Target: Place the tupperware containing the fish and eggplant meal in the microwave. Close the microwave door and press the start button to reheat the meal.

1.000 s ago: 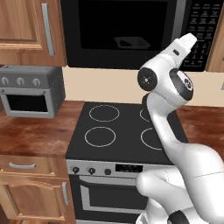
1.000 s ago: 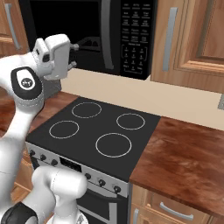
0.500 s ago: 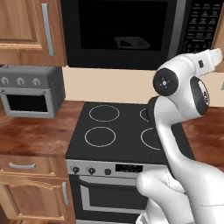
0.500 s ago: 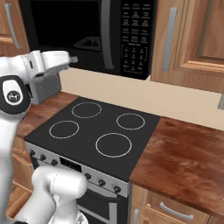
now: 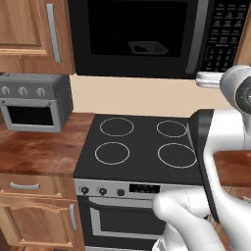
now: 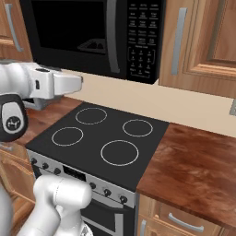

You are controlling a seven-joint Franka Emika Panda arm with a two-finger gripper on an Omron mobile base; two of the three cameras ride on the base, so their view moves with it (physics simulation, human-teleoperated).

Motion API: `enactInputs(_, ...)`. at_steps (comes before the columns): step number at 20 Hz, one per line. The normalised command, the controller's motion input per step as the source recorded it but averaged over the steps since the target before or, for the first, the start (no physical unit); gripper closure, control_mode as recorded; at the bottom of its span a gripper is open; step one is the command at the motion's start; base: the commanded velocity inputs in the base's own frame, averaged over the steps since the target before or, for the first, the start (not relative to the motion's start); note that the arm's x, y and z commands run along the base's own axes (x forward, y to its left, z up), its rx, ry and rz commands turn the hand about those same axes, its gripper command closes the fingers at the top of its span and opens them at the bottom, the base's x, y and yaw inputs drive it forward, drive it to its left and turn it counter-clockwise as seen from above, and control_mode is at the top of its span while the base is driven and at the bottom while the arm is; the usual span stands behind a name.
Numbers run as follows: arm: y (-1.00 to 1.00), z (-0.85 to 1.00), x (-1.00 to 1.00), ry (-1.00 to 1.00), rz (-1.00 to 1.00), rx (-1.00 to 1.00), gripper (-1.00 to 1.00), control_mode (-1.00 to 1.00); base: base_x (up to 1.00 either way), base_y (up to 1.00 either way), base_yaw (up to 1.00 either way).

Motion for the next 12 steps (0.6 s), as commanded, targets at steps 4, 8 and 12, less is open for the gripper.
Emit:
enactInputs(4, -0.05, -0.18, -0.2, -0.22, 0.17, 0.31, -1.0, -1.0, 0.0, 0.0, 0.0)
enactInputs(8, -0.11, -0.04, -0.01, -0.15, 0.18, 0.4, -1.0, -1.0, 0.0, 0.0, 0.0)
enactInputs(12, -0.13, 0.0, 0.0, -0.09, 0.16, 0.42, -1.0, -1.0, 0.0, 0.0, 0.0)
